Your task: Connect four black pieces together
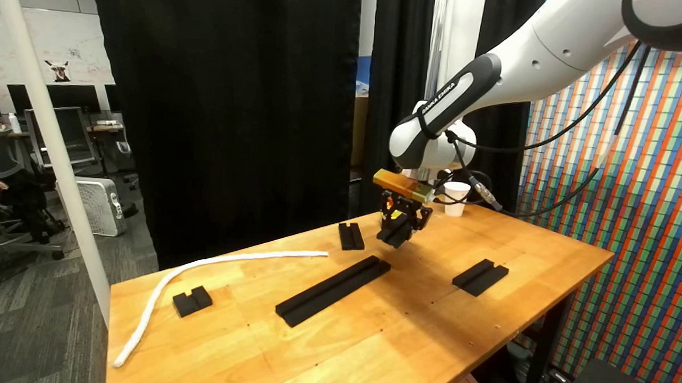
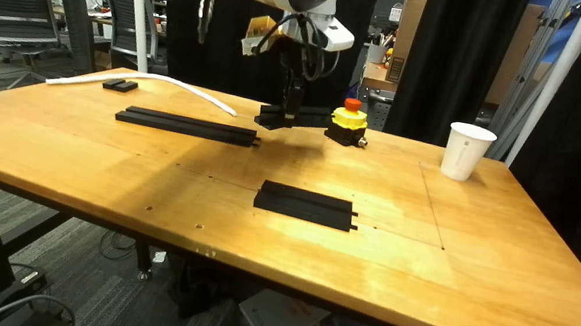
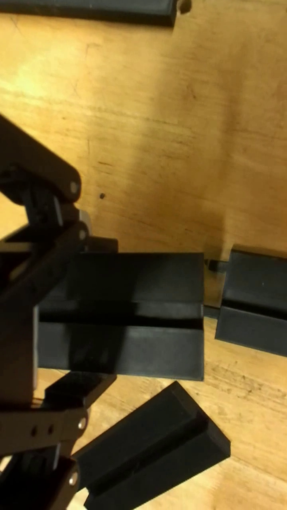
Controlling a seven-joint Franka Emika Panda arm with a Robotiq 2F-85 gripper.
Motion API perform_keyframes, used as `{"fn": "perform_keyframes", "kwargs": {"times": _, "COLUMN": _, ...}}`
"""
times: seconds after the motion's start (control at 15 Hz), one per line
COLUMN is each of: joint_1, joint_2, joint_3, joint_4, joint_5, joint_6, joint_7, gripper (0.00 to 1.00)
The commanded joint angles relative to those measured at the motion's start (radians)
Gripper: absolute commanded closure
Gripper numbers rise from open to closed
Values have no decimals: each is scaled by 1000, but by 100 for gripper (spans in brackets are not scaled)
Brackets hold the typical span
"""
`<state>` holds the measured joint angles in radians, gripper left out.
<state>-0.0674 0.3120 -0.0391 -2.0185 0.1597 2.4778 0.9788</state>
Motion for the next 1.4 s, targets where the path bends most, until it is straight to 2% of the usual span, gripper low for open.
{"fn": "perform_keyframes", "kwargs": {"times": 0.0, "joint_1": 22, "joint_2": 51, "joint_3": -19, "joint_4": 57, "joint_5": 54, "joint_6": 9, "joint_7": 19, "gripper": 55}}
{"fn": "perform_keyframes", "kwargs": {"times": 0.47, "joint_1": 51, "joint_2": 88, "joint_3": -49, "joint_4": 49, "joint_5": 46, "joint_6": 12, "joint_7": 163, "gripper": 55}}
{"fn": "perform_keyframes", "kwargs": {"times": 1.33, "joint_1": 87, "joint_2": 92, "joint_3": -60, "joint_4": 36, "joint_5": 13, "joint_6": 5, "joint_7": 267, "gripper": 55}}
